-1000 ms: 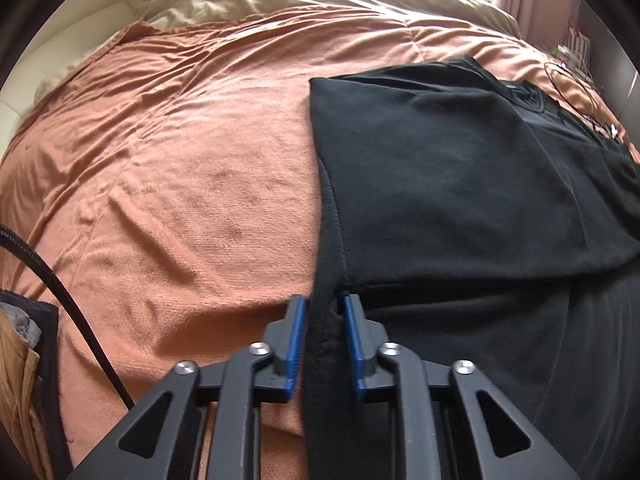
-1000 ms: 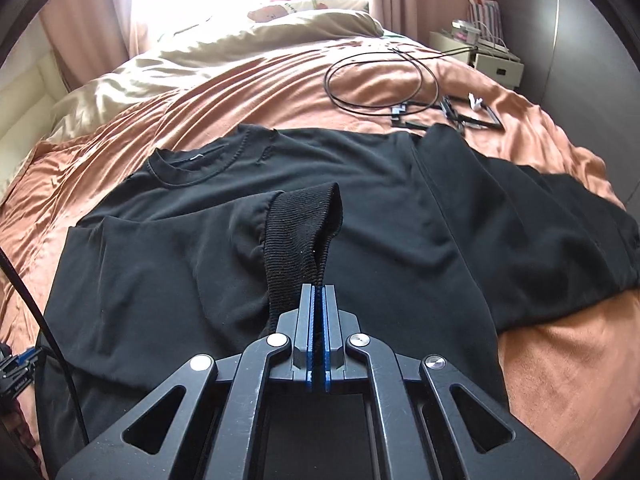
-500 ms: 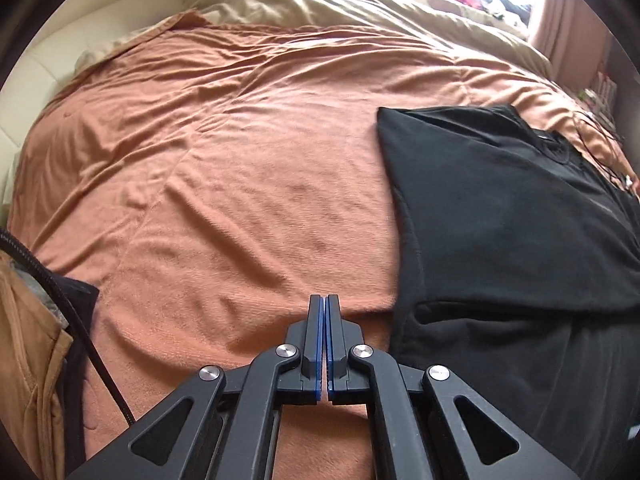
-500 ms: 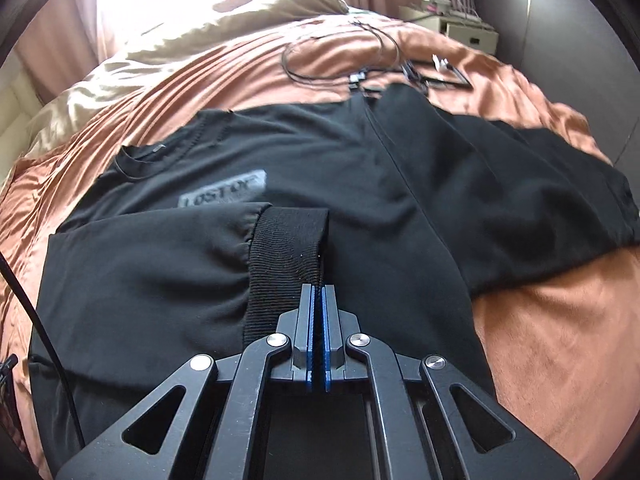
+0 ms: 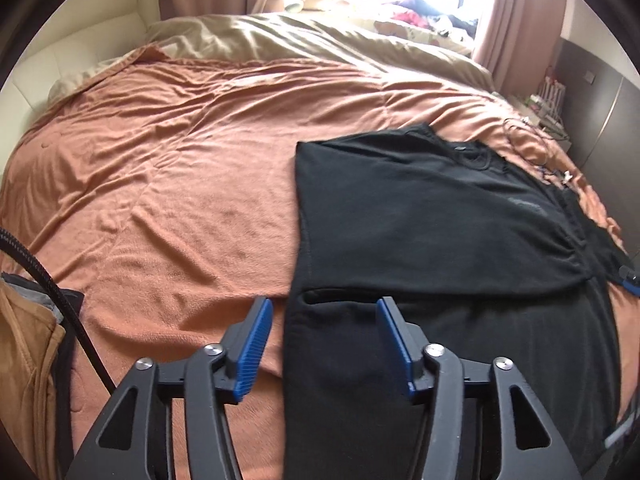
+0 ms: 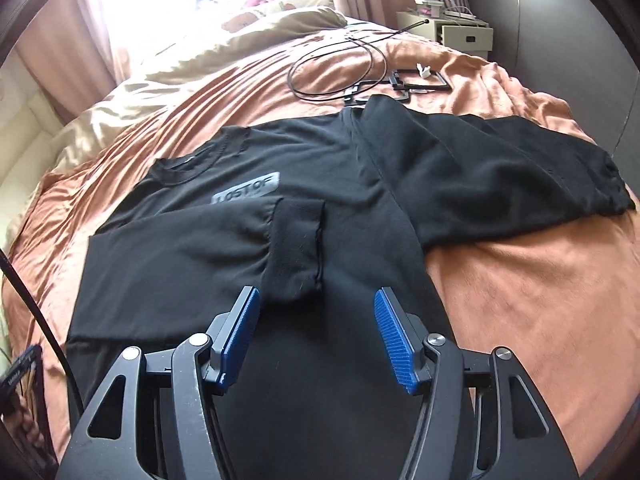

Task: Fold small clothes
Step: 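Move the right gripper to the other outstretched sleeve, then grasp the outstretched sleeve with the right gripper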

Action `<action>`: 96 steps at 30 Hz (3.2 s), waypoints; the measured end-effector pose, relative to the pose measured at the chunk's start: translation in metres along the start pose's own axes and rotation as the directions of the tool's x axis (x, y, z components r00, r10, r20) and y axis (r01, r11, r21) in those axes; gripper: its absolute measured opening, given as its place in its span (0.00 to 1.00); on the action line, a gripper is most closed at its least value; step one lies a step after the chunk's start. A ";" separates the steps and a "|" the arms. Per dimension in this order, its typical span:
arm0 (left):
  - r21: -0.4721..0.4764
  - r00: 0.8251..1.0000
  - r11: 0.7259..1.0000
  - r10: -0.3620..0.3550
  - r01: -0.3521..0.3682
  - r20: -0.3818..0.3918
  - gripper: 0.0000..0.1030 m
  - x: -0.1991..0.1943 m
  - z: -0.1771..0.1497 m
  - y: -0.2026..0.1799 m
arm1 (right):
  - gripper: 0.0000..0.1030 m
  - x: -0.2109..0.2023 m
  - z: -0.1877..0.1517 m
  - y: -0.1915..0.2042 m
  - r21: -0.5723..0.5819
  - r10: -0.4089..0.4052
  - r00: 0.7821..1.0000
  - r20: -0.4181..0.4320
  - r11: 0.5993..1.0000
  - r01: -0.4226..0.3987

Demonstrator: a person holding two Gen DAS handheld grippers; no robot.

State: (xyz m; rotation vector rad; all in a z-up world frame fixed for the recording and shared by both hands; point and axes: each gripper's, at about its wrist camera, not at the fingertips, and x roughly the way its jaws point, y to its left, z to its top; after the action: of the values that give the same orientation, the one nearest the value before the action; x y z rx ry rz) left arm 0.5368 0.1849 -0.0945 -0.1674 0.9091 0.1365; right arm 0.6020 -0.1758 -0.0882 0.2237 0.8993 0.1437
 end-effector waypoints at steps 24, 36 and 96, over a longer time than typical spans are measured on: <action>0.053 0.959 0.983 -0.185 0.178 0.214 1.00 -0.164 -0.045 -0.066 | 1.00 -0.205 -0.121 0.010 -0.038 -0.048 0.976 0.213 0.998 0.057; 0.146 0.954 0.970 -0.221 0.194 0.201 1.00 -0.165 -0.047 -0.144 | 1.00 -0.217 -0.137 -0.032 0.028 -0.059 0.957 0.283 0.998 0.054; 0.373 0.960 0.886 -0.237 0.276 -0.149 0.63 0.142 0.069 -0.429 | 0.24 0.015 -0.010 -0.286 0.610 0.147 0.967 0.206 0.754 -0.244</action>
State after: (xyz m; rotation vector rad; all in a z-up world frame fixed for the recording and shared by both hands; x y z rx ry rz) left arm 0.7570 -0.2144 -0.1284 0.0800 0.9865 -0.3047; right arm 0.6118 -0.4477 -0.1778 0.9571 0.7480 0.0110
